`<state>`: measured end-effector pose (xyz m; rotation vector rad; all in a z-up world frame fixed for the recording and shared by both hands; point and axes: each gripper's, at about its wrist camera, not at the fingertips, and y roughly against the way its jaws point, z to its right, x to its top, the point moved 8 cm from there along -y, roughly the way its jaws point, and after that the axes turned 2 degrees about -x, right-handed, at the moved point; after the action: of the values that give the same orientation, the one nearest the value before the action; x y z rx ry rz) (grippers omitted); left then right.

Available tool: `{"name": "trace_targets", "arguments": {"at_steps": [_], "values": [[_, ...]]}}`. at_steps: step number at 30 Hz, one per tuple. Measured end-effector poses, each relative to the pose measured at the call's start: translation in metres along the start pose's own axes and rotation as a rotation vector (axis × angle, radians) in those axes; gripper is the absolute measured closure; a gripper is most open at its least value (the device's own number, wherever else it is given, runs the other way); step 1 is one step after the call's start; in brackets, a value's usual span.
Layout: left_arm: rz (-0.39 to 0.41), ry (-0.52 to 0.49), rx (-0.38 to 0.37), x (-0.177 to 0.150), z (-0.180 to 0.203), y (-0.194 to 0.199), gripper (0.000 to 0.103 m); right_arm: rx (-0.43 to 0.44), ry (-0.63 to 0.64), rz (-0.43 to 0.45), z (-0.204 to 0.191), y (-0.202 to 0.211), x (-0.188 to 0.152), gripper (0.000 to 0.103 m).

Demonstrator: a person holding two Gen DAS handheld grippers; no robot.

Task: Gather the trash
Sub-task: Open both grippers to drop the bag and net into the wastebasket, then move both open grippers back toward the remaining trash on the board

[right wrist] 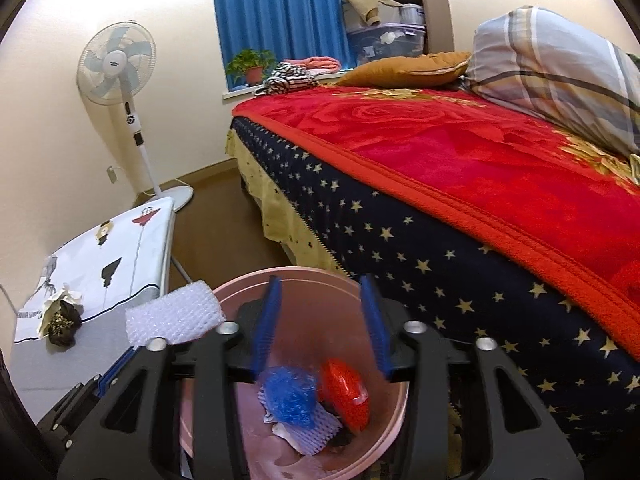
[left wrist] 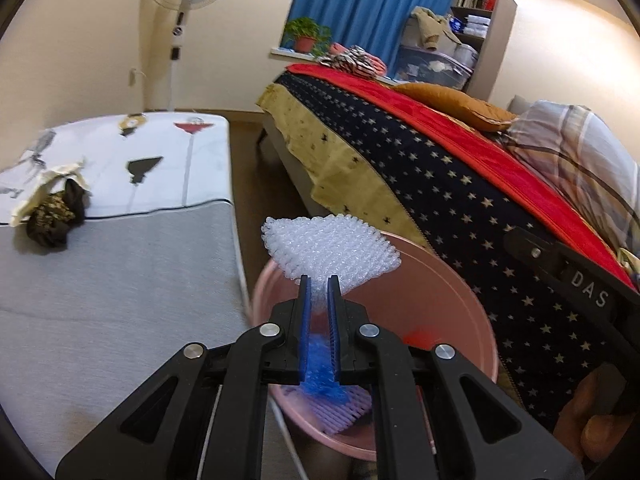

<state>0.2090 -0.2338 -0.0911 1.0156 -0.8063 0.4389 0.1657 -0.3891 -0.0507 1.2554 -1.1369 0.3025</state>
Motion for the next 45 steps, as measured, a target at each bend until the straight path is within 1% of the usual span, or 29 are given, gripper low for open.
{"name": "trace_targets", "arguments": {"at_steps": [1, 2, 3, 16, 29, 39, 42, 45], "values": [[-0.009, 0.0, -0.001, -0.001, 0.001, -0.001, 0.09, -0.002, -0.005, -0.001, 0.001, 0.0, 0.0, 0.048], [-0.019, 0.0, 0.003, -0.002, 0.0, -0.002, 0.08, -0.003, -0.01, -0.003, 0.002, 0.0, 0.0, 0.047], [-0.019, 0.0, 0.007, -0.003, -0.001, -0.002, 0.075, -0.003, -0.012, -0.004, 0.003, 0.0, 0.0, 0.047], [0.038, 0.005, 0.057, 0.008, -0.016, 0.026, 0.075, 0.036, 0.014, 0.017, -0.009, 0.016, 0.003, 0.046], [0.083, 0.029, 0.101, 0.018, -0.042, 0.049, 0.075, 0.08, 0.034, 0.033, -0.025, 0.028, 0.005, 0.046], [0.119, 0.069, 0.145, 0.023, -0.072, 0.069, 0.075, 0.154, 0.079, 0.052, -0.061, 0.04, 0.002, 0.048], [0.133, 0.077, 0.164, 0.024, -0.081, 0.075, 0.075, 0.176, 0.088, 0.051, -0.071, 0.042, 0.001, 0.052], [0.147, 0.09, 0.184, 0.026, -0.09, 0.081, 0.075, 0.196, 0.096, 0.051, -0.082, 0.044, 0.0, 0.054]]}}
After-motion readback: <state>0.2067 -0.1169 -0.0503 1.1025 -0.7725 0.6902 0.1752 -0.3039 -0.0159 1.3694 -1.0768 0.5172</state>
